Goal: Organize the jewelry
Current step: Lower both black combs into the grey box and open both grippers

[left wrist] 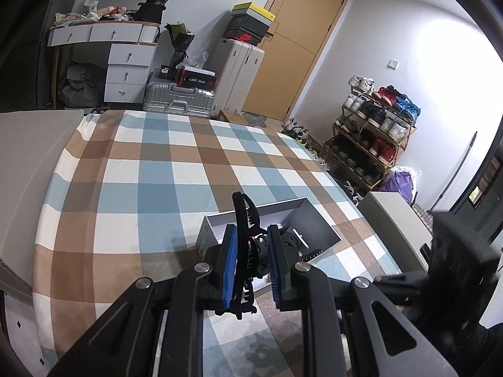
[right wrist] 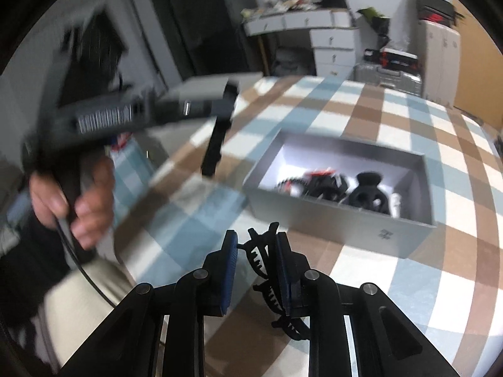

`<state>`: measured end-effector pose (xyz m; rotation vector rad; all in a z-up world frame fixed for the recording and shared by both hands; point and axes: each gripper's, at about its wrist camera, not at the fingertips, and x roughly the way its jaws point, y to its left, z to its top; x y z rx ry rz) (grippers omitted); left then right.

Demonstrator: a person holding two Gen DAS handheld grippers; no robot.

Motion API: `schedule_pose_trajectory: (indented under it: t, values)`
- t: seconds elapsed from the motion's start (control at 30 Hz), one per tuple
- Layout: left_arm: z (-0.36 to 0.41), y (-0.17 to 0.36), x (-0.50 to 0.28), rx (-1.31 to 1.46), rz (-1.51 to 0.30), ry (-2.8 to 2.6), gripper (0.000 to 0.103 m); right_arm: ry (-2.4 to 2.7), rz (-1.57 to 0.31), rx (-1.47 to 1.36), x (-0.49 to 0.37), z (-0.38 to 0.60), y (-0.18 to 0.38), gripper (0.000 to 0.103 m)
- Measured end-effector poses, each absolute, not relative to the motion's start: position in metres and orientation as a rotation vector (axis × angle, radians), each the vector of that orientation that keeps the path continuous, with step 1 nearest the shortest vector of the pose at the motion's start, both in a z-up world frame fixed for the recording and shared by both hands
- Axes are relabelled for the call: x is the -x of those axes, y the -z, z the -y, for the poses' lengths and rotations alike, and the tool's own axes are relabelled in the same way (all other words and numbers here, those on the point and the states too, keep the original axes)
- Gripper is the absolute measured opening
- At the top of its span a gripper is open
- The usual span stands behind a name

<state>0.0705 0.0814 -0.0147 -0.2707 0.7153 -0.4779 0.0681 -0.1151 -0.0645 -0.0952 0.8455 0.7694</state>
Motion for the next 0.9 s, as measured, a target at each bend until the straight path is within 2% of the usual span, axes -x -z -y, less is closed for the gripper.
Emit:
schedule_pose_trajectory:
  t: [0.2,0.5,0.7,0.9]
  values:
    - [-0.075,0.013,-0.073,0.273,-0.703,0.478,0.013,-0.760,-0.762,-0.082,-0.088,0.147,0.034,0.023]
    - [-0.052,0.013,-0.085,0.268,-0.690,0.484,0.013,-0.670,-0.679,-0.161,-0.139,0.168,0.000,0.023]
    - [-0.037,0.016,-0.092,0.250,-0.706,0.494,0.013,-0.628,-0.661,-0.191,-0.165,0.168,0.003,0.023]
    - [-0.028,0.021,-0.099,0.242,-0.729,0.506,0.013,-0.588,-0.703,-0.195,-0.177,0.172,0.029,0.023]
